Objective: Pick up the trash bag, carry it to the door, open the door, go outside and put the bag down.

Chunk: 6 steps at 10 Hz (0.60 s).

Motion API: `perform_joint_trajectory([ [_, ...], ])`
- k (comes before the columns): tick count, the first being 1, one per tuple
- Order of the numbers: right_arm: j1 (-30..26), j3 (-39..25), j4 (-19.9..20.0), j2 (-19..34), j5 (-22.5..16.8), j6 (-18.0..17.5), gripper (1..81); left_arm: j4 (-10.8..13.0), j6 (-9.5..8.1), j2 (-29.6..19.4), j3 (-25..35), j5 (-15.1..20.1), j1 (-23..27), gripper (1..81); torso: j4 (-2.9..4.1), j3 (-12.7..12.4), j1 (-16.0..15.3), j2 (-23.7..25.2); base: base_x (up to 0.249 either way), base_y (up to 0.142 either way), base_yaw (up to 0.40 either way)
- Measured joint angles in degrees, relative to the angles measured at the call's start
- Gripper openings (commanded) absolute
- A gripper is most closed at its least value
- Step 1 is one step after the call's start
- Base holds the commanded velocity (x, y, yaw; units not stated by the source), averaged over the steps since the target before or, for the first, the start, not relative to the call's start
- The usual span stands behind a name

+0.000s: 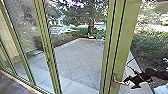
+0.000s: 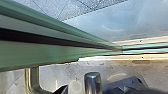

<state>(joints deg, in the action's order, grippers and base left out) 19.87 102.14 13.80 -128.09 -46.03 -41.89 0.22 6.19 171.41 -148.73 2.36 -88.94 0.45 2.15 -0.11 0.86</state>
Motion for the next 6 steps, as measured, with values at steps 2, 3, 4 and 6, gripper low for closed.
perform_joint_trajectory([
  [2, 0.71, 0.91, 0.00, -0.59, 1.30, -1.28, 81.1, -0.01, -0.02, 0.00, 0.00, 0.02, 0.00, 1.0, 0.00, 0.00, 0.00, 0.00, 0.000, 0.000, 0.000],
  [3, 1.13, 1.96, 0.00, -1.02, 1.46, -1.60, 81.1, -0.01, -0.02, 0.00, 0.00, 0.00, 0.00, 1.0, 0.00, 0.00, 0.00, 0.00, 0.000, 0.000, 0.000],
  [4, 1.60, 3.43, -0.02, -1.85, 1.46, -2.12, 81.1, -0.01, -0.02, 0.00, 0.00, 0.00, 0.00, 1.0, 0.00, 0.00, 0.00, -0.02, 0.000, 0.000, 0.000],
  [6, 3.24, 4.69, 0.04, -3.36, 2.55, -3.95, 81.1, -0.01, 0.00, 0.00, 0.00, 0.05, 0.00, 1.0, 0.00, 0.00, 0.00, -0.02, 0.000, 0.000, 0.000],
])
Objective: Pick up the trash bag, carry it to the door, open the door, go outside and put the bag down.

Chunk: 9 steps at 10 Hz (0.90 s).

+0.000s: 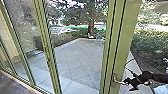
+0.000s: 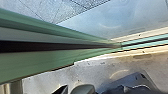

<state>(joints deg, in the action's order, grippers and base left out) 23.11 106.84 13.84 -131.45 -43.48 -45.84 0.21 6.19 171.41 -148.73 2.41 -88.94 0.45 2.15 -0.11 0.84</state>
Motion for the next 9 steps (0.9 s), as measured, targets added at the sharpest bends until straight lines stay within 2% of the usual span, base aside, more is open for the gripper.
perform_joint_trajectory([
  [3, 1.79, 0.02, 0.29, -0.49, 2.74, -4.08, 81.1, 0.00, -0.02, 0.01, 0.00, -0.05, -0.02, 1.0, 0.00, 0.00, 0.02, 0.00, 0.000, 0.000, 0.000],
  [5, 2.82, -0.15, 0.68, -0.72, 5.23, -4.63, 81.1, 0.00, -0.02, 0.04, 0.00, -0.05, -0.02, 1.0, 0.00, 0.00, 0.02, 0.00, 0.000, 0.000, 0.000],
  [9, 6.18, -1.29, 1.57, -0.24, 13.69, -5.35, 81.1, 0.00, -0.02, 0.20, -0.10, -0.02, -0.02, 1.0, 0.00, -0.04, 0.04, 0.02, 0.000, 0.000, 0.000],
])
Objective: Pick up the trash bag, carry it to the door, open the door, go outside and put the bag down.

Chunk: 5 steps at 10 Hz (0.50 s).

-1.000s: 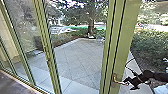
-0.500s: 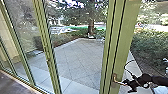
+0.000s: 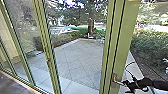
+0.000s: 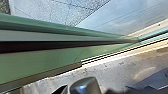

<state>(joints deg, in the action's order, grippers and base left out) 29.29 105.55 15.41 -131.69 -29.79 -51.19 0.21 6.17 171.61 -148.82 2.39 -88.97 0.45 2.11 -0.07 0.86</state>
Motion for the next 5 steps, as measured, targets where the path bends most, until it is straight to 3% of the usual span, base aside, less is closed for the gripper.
perform_joint_trajectory([
  [3, 2.49, 2.04, -0.01, -1.90, 3.72, -1.43, 81.1, 0.00, 0.02, 0.15, 0.00, 0.00, 0.00, 1.0, 0.00, -0.02, 0.02, 0.02, 0.000, 0.000, 0.000],
  [5, 2.56, 4.44, -0.23, -3.56, 1.77, -1.38, 81.1, 0.00, 0.02, 0.17, 0.00, 0.02, 0.02, 1.0, -0.02, -0.05, 0.02, 0.02, 0.000, 0.000, 0.000],
])
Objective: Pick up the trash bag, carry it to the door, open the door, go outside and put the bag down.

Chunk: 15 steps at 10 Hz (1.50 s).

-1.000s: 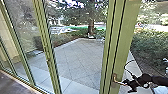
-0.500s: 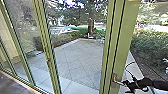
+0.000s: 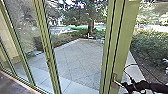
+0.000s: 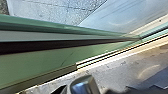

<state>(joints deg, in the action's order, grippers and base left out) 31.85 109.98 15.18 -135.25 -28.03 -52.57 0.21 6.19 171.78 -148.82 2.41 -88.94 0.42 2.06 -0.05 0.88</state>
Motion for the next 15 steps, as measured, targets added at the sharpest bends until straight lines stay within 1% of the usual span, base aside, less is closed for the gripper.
perform_joint_trajectory([
  [2, -1.05, 3.30, -0.83, -2.17, -5.81, 0.00, 81.1, 0.00, -0.02, 0.00, 0.00, 0.06, -0.02, 1.0, 0.00, 0.00, 0.02, 0.02, 0.000, 0.000, 0.000],
  [3, -1.12, 4.92, -1.18, -3.33, -7.25, 0.01, 81.1, 0.00, -0.02, 0.00, 0.00, 0.11, -0.02, 1.0, 0.00, -0.02, 0.02, 0.02, 0.000, 0.000, 0.000],
  [5, -0.82, 8.27, -1.51, -5.68, -8.72, 0.23, 81.1, 0.00, -0.02, -0.02, 0.00, 0.12, -0.02, 1.0, -0.02, -0.02, 0.05, 0.05, 0.000, 0.000, 0.000],
  [7, -0.40, 12.45, 0.01, -7.96, -9.92, 2.07, 81.1, 0.00, -0.02, -0.05, 0.00, 0.15, -0.04, 1.0, -0.05, -0.06, 0.10, 0.09, 0.000, 0.000, 0.000],
  [8, 0.12, 13.89, 0.56, -8.94, -9.70, 2.16, 81.1, 0.00, -0.02, -0.05, 0.00, 0.12, -0.20, 1.0, -0.05, -0.11, 0.15, 0.13, 0.000, 0.000, 0.000],
  [9, 1.27, 16.18, 0.83, -10.36, -7.85, 0.15, 81.1, 0.00, -0.02, -0.05, 0.00, 0.15, -0.33, 1.0, -0.07, -0.13, 0.15, 0.15, 0.000, 0.000, 0.000],
  [10, 2.32, 17.58, 0.69, -11.06, -4.57, 1.61, 81.1, 0.00, -0.02, -0.05, -0.02, 0.28, -0.35, 1.0, -0.09, -0.13, 0.13, 0.18, 0.000, 0.000, 0.000],
  [11, 2.32, 19.04, 0.17, -11.96, -4.30, 1.46, 81.1, 0.00, -0.02, -0.05, -0.05, 0.09, -0.30, 1.0, -0.09, -0.15, 0.13, 0.19, 0.000, 0.000, 0.000],
  [13, 2.34, 22.10, 0.45, -13.67, -5.10, 2.01, 81.1, 0.00, -0.02, -0.02, -0.10, 0.12, -0.52, 1.0, -0.15, -0.19, 0.13, 0.26, 0.000, 0.000, 0.000],
  [15, 2.55, 23.67, 0.50, -14.67, -4.96, 2.29, 81.1, 0.00, 0.00, -0.02, -0.10, 0.15, -0.80, 1.0, -0.18, -0.26, 0.13, 0.30, 0.000, 0.000, 0.000],
])
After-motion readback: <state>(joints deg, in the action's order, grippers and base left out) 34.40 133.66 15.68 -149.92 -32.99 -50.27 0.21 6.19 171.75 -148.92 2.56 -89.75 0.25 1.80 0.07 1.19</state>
